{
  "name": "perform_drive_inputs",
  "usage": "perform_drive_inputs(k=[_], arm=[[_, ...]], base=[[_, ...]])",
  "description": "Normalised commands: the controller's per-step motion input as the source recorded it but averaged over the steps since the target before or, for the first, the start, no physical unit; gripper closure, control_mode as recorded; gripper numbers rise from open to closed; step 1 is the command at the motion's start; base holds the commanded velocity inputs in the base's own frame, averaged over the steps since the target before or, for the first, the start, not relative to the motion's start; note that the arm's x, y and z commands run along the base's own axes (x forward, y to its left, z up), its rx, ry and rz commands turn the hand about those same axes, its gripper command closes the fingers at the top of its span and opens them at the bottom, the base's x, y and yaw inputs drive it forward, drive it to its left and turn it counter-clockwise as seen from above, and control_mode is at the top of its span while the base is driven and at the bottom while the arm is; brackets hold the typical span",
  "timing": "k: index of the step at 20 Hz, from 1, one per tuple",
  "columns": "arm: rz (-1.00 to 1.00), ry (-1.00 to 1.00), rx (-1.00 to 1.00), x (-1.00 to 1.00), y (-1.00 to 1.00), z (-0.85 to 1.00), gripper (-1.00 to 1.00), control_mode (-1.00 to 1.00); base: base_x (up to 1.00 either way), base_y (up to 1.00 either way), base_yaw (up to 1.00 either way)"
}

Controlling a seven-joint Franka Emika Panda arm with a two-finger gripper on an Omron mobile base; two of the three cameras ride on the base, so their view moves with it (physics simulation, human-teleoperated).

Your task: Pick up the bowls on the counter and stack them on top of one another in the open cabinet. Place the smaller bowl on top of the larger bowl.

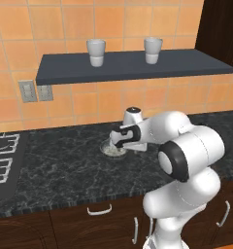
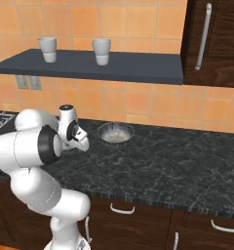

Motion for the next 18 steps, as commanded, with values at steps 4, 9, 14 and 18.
perform_drive_inputs(k=[4, 9, 14, 18], arm=[[0.0, -0.02, 0.0, 0.26, 0.0, -0.39, -1.0, -1.0], [0.0, -0.01, 0.0, 0.09, 0.0, -0.12, 1.0, -1.0], [0.0, -0.02, 0.0, 0.0, 0.0, 0.03, 1.0, -1.0], [-0.01, -0.24, 0.0, -0.06, -0.01, 0.44, 1.0, -1.0]], base=[[0.0, 0.0, 0.0], [0.0, 0.0, 0.0], [0.0, 0.0, 0.0], [0.0, 0.0, 0.0]])
